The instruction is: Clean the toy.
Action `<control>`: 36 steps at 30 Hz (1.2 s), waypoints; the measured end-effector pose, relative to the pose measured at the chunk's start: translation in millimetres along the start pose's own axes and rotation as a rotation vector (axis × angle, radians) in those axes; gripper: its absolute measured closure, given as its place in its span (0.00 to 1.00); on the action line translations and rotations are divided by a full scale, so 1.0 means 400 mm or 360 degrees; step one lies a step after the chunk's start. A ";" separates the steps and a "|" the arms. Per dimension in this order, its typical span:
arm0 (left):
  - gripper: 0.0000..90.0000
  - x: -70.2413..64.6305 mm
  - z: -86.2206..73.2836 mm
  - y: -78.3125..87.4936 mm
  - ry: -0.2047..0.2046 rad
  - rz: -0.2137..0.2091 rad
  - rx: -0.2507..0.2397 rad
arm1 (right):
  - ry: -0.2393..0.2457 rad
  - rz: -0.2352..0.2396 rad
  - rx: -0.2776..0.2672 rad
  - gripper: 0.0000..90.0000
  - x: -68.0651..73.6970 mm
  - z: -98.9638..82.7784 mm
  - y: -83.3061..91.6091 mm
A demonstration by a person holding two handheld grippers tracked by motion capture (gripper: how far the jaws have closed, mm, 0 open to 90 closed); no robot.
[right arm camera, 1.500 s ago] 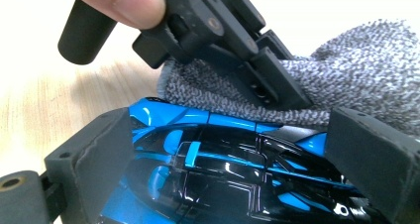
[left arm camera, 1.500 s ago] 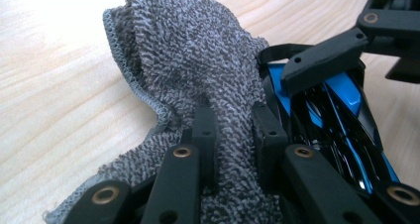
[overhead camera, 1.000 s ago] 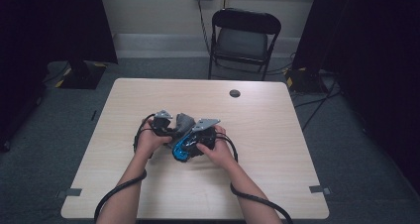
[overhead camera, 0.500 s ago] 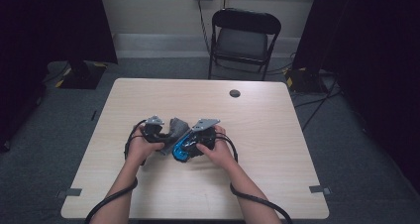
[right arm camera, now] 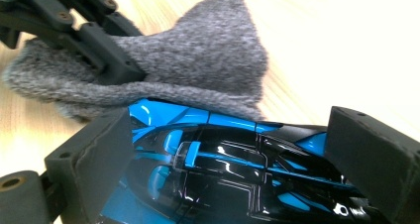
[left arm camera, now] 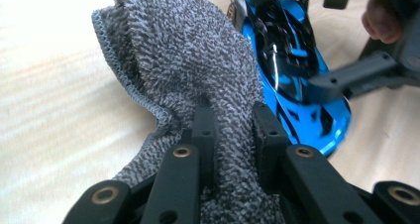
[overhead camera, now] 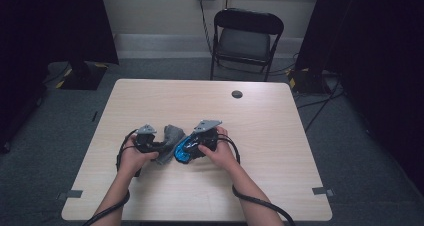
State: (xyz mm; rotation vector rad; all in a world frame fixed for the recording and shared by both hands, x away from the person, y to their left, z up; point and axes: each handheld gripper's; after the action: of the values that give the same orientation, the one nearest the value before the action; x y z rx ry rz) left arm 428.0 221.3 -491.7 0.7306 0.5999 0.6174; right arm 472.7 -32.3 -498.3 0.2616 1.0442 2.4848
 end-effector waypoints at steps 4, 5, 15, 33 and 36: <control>0.84 -0.007 -0.025 0.019 -0.0010 -0.0004 0.0020 | -0.0001 -0.0002 -0.0001 0.05 0.000 0.000 0.000; 0.84 -0.010 -0.031 0.023 -0.0015 -0.0014 0.0032 | 0.0001 -0.0002 0.0001 0.05 0.000 0.000 0.000; 0.84 -0.029 -0.070 0.056 -0.0031 -0.0047 0.0066 | -0.0004 -0.0009 0.0009 0.05 0.001 0.002 0.000; 0.83 -0.033 -0.085 0.143 -0.0015 0.0059 -0.0070 | 0.0000 -0.0021 0.0017 0.05 0.004 0.003 0.002; 0.83 -0.033 -0.083 0.146 -0.0026 0.0066 -0.0076 | 0.0002 -0.0035 0.0010 0.05 0.010 0.002 0.002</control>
State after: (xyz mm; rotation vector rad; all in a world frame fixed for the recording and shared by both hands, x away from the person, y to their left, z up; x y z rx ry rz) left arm 379.2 260.2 -464.0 0.7041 0.5542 0.6611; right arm 469.3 -30.3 -497.3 0.2495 1.0502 2.4627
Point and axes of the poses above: each handheld gripper's, and its own axes: y roughly backward along the jaws, z roughly out of its top, x roughly to its left, and after that the axes turned 13 degrees about x, right-handed
